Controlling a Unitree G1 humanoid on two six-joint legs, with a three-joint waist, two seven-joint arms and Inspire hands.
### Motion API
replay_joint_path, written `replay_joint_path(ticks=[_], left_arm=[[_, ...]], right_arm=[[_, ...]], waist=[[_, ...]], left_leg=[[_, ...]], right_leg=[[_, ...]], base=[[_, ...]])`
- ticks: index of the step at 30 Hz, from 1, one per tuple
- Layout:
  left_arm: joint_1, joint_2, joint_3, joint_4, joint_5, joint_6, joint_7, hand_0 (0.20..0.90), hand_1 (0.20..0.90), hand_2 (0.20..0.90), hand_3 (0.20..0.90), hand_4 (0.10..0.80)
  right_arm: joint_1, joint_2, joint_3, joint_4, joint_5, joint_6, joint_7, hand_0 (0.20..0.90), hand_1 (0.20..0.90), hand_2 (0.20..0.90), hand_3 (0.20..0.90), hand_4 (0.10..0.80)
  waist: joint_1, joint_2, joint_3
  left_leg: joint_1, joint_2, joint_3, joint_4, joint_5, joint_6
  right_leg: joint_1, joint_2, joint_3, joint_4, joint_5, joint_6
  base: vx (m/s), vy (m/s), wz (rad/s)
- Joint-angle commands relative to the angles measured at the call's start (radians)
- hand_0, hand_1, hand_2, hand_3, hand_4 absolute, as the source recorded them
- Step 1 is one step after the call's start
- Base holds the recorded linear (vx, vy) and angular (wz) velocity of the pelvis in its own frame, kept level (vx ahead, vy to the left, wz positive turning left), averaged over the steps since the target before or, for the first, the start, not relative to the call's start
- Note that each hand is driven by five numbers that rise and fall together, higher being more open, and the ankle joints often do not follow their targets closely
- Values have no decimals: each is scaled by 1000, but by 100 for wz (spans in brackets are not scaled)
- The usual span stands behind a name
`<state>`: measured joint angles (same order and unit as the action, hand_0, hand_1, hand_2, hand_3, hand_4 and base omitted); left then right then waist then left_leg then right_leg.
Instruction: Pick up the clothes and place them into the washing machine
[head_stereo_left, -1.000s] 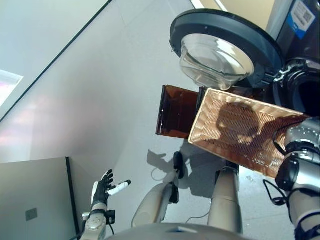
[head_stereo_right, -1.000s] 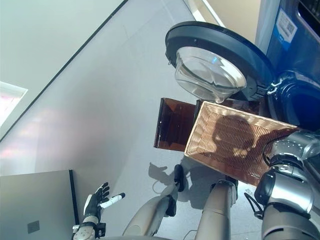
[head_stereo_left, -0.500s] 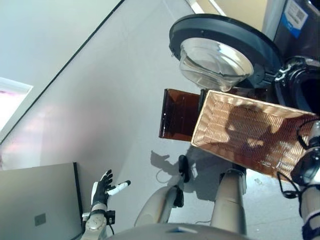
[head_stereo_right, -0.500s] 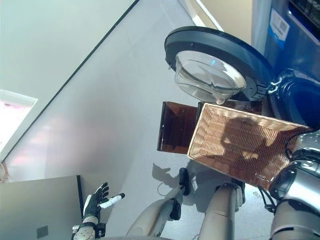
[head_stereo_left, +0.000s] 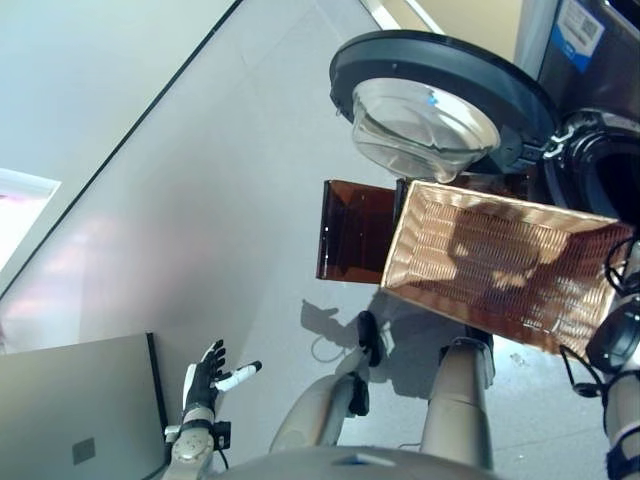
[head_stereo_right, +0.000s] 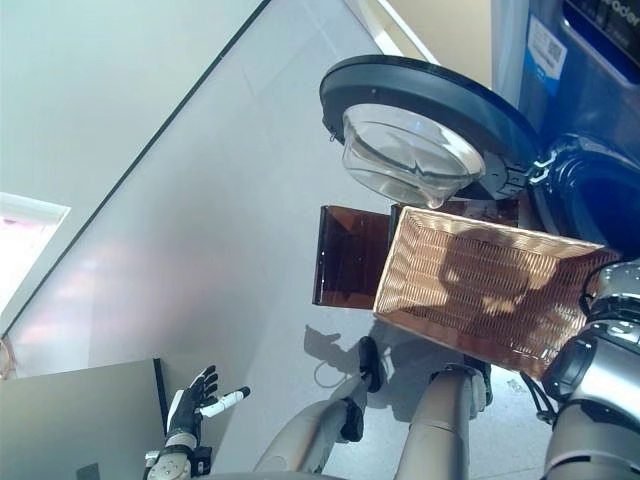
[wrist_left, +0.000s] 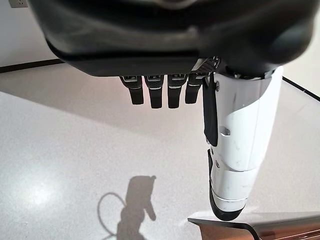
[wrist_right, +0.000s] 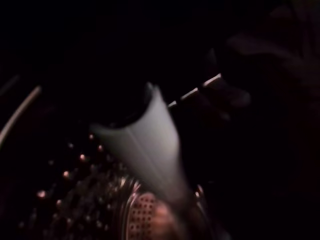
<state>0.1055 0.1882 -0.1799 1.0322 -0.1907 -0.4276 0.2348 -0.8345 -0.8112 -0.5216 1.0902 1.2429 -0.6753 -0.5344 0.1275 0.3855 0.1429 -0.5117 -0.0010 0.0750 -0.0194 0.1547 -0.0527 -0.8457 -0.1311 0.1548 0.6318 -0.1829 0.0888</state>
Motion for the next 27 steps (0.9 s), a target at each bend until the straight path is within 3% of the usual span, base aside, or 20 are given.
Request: replay_joint_path(ticks=[1,13,27], left_arm=[[-15,90,55,104,-39,-47,79,900,900,900,900,800],[-16,90,45,114,-3,-35,65,900,900,900,900,800],[-11,80,18,117,19,-26,34,900,900,900,900,800]], right_arm=[[65,-56,45,-142,-115,-133,10,200,200,200,200,300],[104,-64,25,-97,-107,-87,29,200,200,200,200,300],[31,-219,49,7,-69,-43,62,200,200,200,200,300]], waist=[[13,-50,-88],[11,-36,-111],[13,-9,-127]], left_leg=[[-5,-31,10,-47,1,7],[13,-43,13,-51,-2,9],[30,-39,25,-60,-1,6]], right_leg=[[79,24,0,-221,104,-49],[99,18,6,-234,108,-47],[120,19,17,-254,109,-46]], base=[[0,0,0],[-4,4,-1],[-1,-3,-1]])
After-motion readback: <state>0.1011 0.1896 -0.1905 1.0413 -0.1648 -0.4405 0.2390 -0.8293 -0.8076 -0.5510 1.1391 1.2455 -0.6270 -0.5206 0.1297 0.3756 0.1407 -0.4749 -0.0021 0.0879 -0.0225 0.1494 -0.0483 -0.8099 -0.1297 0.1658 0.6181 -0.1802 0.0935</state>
